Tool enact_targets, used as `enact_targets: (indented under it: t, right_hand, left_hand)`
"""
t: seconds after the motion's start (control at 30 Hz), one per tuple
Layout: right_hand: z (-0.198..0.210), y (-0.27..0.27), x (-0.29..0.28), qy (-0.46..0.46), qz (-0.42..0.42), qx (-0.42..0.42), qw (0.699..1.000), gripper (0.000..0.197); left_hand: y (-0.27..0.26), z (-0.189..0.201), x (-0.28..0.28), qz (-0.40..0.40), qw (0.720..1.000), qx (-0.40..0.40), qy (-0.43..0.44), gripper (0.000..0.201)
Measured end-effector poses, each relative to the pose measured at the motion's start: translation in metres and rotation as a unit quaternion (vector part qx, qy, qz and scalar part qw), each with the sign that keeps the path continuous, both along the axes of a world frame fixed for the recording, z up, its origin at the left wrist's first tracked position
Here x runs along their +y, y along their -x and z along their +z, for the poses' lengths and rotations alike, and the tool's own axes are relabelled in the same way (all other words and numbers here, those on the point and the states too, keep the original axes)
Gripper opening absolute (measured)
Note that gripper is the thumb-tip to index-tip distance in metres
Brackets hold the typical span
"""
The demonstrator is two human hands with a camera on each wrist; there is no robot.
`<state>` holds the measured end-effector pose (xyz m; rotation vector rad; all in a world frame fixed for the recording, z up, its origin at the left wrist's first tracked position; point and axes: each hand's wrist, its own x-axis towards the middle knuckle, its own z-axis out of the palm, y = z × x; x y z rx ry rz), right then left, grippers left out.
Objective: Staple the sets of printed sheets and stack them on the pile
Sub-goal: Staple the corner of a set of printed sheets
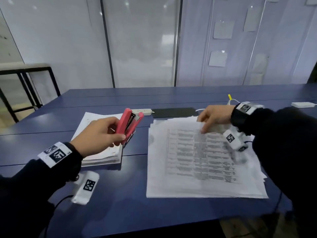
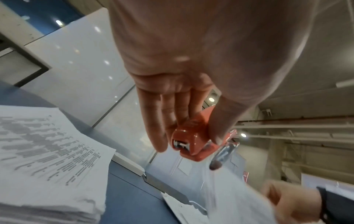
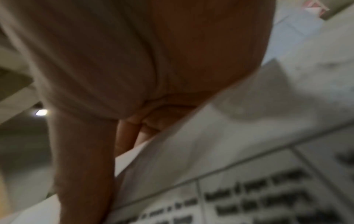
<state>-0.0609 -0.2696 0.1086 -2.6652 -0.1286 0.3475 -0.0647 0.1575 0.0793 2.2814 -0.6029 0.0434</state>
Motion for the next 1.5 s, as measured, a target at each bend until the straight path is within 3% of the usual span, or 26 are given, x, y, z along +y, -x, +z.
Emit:
enact_targets:
  t: [0.13, 0.2, 0.33, 0.57, 0.67, 0.83, 0.9, 1.0, 1.17, 1.3, 1.43, 1.5]
  right_hand:
    - [-0.05, -0.011, 0.053, 0.153, 0.005, -0.032, 0.988, 0.047]
    - [-0.069, 0.0, 0.081, 0.124, 0.028, -0.061, 0.99, 0.057]
    - [-0.098, 0.018, 0.111, 0.108, 0.126, 0.045, 0.985, 0.064]
    - [-0.119, 0.022, 0.087, 0.096, 0.061, 0.025, 0.993, 0.096]
    - [-0.133, 0.019, 0.074, 0.016, 0.073, 0.026, 0.997, 0.112]
    - [-0.148, 0.024, 0.061, -0.171, 0.077, 0.014, 0.982, 0.086]
    - [-0.149, 0.025, 0.059, -0.216, 0.075, 0.027, 0.973, 0.087]
    - [-0.148, 0.025, 0.057, -0.205, 0.052, 0.042, 0.976, 0.11]
    - [-0.144, 0.025, 0.058, -0.168, 0.06, 0.057, 0.982, 0.099]
    - [-0.143, 0.025, 0.059, -0.165, 0.062, 0.063, 0.982, 0.095]
    - [-0.146, 0.023, 0.058, -0.155, 0.056, 0.06, 0.985, 0.106]
    - [-0.143, 0.025, 0.059, -0.156, 0.058, 0.056, 0.984, 0.096]
  left_hand:
    - [-0.001, -0.013, -0.005, 0.006, 1.0, 0.011, -0.029, 0.017]
    - [0.002, -0.024, -0.011, 0.003, 0.996, 0.009, -0.092, 0.017]
    - [0.008, -0.044, -0.034, -0.033, 0.988, 0.049, -0.142, 0.02]
    - [0.005, -0.061, -0.087, -0.086, 0.972, 0.009, -0.22, 0.033]
    - [0.002, -0.061, -0.106, -0.099, 0.964, -0.002, -0.247, 0.035]
    - [0.0, -0.067, -0.128, -0.113, 0.945, -0.027, -0.307, 0.038]
    - [0.002, -0.068, -0.134, -0.122, 0.93, -0.057, -0.341, 0.035]
    - [0.008, -0.069, -0.138, -0.14, 0.897, -0.12, -0.402, 0.03]
    - [0.011, -0.069, -0.135, -0.178, 0.862, -0.172, -0.442, 0.039]
    - [0.008, -0.068, -0.128, -0.167, 0.871, -0.115, -0.447, 0.034]
    - [0.008, -0.07, -0.125, -0.193, 0.871, -0.131, -0.431, 0.033]
    - [0.007, -0.068, -0.127, -0.198, 0.869, -0.125, -0.437, 0.033]
